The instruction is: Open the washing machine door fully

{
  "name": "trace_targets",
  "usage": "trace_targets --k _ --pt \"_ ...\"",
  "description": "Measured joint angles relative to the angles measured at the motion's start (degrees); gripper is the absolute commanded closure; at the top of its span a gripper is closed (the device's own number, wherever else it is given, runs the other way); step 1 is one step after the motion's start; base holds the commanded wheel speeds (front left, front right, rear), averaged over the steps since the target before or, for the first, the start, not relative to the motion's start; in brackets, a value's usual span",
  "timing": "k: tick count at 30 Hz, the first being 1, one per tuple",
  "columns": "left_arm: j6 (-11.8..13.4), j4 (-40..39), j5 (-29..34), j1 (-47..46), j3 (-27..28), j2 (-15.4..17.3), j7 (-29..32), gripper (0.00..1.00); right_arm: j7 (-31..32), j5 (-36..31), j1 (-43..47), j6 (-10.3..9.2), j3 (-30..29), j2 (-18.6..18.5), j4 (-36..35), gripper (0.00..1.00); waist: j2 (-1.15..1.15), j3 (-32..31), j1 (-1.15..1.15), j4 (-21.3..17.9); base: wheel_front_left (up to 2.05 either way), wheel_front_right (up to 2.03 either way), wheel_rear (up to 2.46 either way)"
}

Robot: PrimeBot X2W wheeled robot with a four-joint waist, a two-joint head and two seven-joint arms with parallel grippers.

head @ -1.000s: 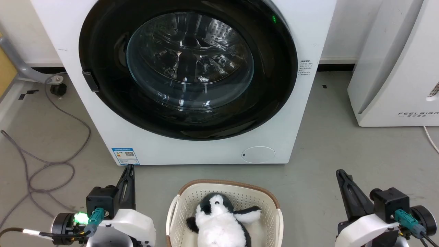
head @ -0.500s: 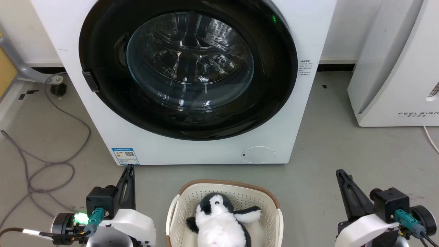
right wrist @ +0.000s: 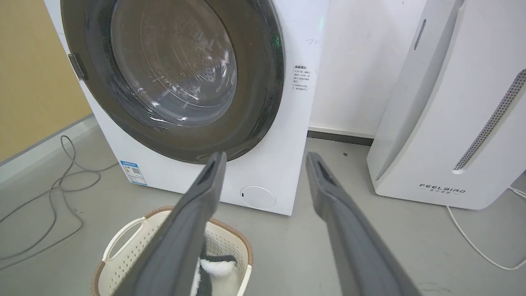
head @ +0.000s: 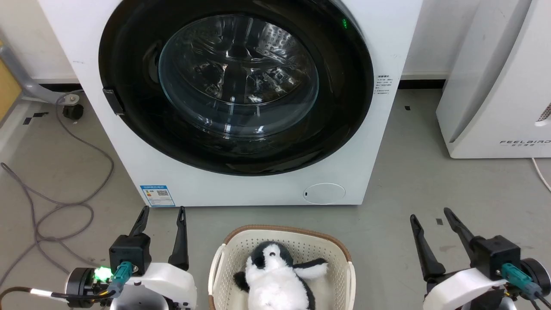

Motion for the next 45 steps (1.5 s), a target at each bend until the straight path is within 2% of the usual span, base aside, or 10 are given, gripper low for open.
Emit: trace_targets --k 17,18,19,20,23,29,38,45 --pt "1.66 0.22 0.00 -0.04 -1.09 0.01 -2.01 0.00 -2.00 6.24 -0.01 0.00 -0.98 0.00 -0.88 0.00 0.00 0.20 0.01 0.07 0.00 0.00 0.00" --pt "1.75 0.24 0.00 -0.04 -1.15 0.01 -2.05 0.00 -2.16 6.65 -0.01 0.00 -0.99 0.00 -0.93 0.23 0.00 0.20 0.01 0.07 0.00 0.00 0.00" --pt "1.76 0.29 0.00 -0.04 -1.21 0.01 -2.11 0.00 -2.21 6.95 -0.01 0.00 -1.00 0.00 -1.03 0.71 0.00 0.20 0.01 0.07 0.00 0.00 0.00" --pt "1.93 0.33 0.00 -0.04 -1.27 0.01 -2.19 0.00 -2.23 7.35 -0.01 0.00 -1.04 0.00 -1.12 1.00 0.00 0.21 0.01 0.07 0.00 0.00 0.00" --pt "2.09 0.42 0.00 -0.05 -1.48 0.02 -2.60 0.00 -2.74 9.35 -0.01 0.00 -1.08 0.00 -1.16 1.00 0.00 0.21 0.01 0.07 0.00 0.00 0.00" --pt "2.78 0.63 0.00 -0.06 -1.97 0.03 -3.26 0.00 -3.44 17.81 -0.01 0.00 -1.07 0.00 -0.85 1.00 0.00 0.18 0.01 0.11 0.00 0.00 0.00" --pt "3.59 0.87 -0.02 -0.08 -2.57 0.07 -4.42 0.00 -4.04 39.16 -0.01 0.00 0.24 0.01 -0.37 1.00 0.00 0.20 0.00 0.29 0.00 0.00 0.00" --pt "4.49 1.03 -0.02 -0.08 -2.92 0.12 -5.32 0.00 1.45 57.64 0.08 -0.01 -0.87 0.00 0.94 1.00 0.00 0.22 0.00 0.44 0.00 0.00 0.00"
